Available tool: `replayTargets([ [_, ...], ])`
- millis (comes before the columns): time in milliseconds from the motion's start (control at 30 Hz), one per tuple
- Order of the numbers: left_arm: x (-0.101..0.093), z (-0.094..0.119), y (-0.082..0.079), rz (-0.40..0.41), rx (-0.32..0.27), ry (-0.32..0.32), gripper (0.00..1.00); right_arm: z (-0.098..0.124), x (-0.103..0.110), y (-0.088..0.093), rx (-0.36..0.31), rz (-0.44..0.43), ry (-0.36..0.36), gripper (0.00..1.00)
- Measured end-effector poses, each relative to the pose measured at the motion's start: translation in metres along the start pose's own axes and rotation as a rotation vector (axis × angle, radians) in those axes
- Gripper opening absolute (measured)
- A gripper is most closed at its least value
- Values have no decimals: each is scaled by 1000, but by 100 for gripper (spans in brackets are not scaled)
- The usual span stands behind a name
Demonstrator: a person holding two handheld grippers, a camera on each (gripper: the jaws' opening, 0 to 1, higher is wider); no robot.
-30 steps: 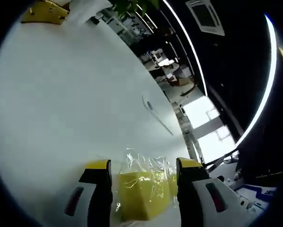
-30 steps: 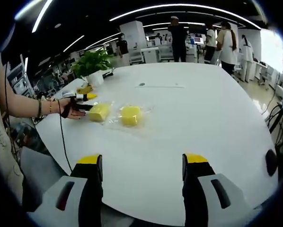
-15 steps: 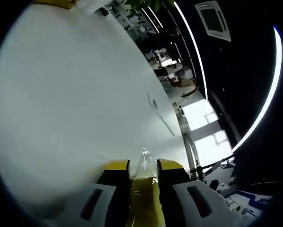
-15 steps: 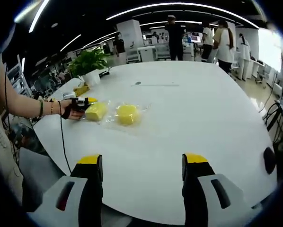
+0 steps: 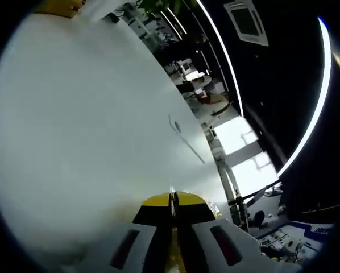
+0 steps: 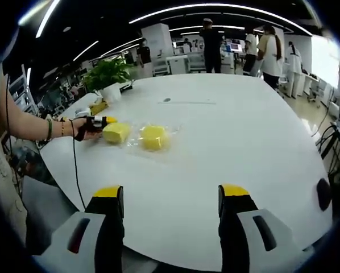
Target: Compare the silicone blocks by pressing each to a similar depth, holding the contact briefly, and releasing to observe deformation and rebound differences across the visible hardness samples.
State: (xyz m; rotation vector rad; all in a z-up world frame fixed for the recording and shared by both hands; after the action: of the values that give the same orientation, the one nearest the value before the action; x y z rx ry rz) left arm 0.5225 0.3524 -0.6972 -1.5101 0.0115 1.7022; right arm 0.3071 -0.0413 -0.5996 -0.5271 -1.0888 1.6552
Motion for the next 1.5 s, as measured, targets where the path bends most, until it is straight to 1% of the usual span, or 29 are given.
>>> replayTargets([
  [33,-1,0,1,-28,15,12,0,0,0,-1,-2,2,0,62],
  [67,-5,0,1,-42,12,28,0,0,1,-1,-4,2,-2,62],
  [100,-7,0,0,-49,15,31,0,0,1,-1,-5,2,-2,62],
  [167,-12,0,-2,-122,16,51,0,0,0,-2,-9,2,-1,62],
  [200,-14,1,-2,-149,23,47,0,0,1,-2,-13,1,-2,62],
  [233,-16,1,-3,-158,21,42,0,0,1,-2,-15,0,-4,62],
  [267,-16,1,-4,-196,28,32,0,0,2,-2,-17,1,-5,62],
  [300,-18,1,-5,-218,22,32,0,0,3,-3,-20,4,-8,62],
  [433,-29,4,-7,-257,16,38,0,0,5,-6,-32,5,-17,62],
  [467,-33,6,-9,-293,6,38,0,1,5,-6,-35,7,-19,62],
  [600,-49,11,-11,-355,-2,52,0,1,8,-8,-49,13,-32,62],
  [667,-59,13,-11,-369,-5,70,0,2,10,-9,-58,13,-36,62],
  [700,-63,14,-12,-402,-3,74,0,2,11,-9,-59,14,-39,62],
  [733,-66,15,-11,-418,-1,79,0,3,12,-9,-62,19,-43,62],
  [933,-93,23,-1,-503,22,113,0,7,17,-11,-82,29,-61,61],
  [1000,-101,25,3,-492,34,121,0,9,18,-11,-89,32,-67,61],
  [1167,-114,26,11,-592,64,130,0,15,19,-12,-112,33,-78,61],
  [1267,-126,26,21,-645,80,144,0,17,20,-12,-122,33,-81,61],
  [1400,-137,27,31,-703,90,152,0,21,21,-13,-137,34,-87,61],
  [1433,-140,27,33,-737,93,155,0,22,21,-14,-141,35,-88,61],
  [1500,-145,28,37,-771,96,161,0,24,21,-16,-152,38,-90,61],
])
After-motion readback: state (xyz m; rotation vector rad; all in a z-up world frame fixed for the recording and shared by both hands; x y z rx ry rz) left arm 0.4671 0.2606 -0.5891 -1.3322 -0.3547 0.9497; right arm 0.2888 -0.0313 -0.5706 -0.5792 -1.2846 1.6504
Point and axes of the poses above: the point that each gripper's makers call its tool centre point, and the gripper's own axes: z roughly backward along the fingers, x roughly to its left, y roughly out of its underside, the point moved 4 cm from there along z, roughly backward along the fingers, and after that the axes turned 9 degrees about -x, right-handed, at the moved point
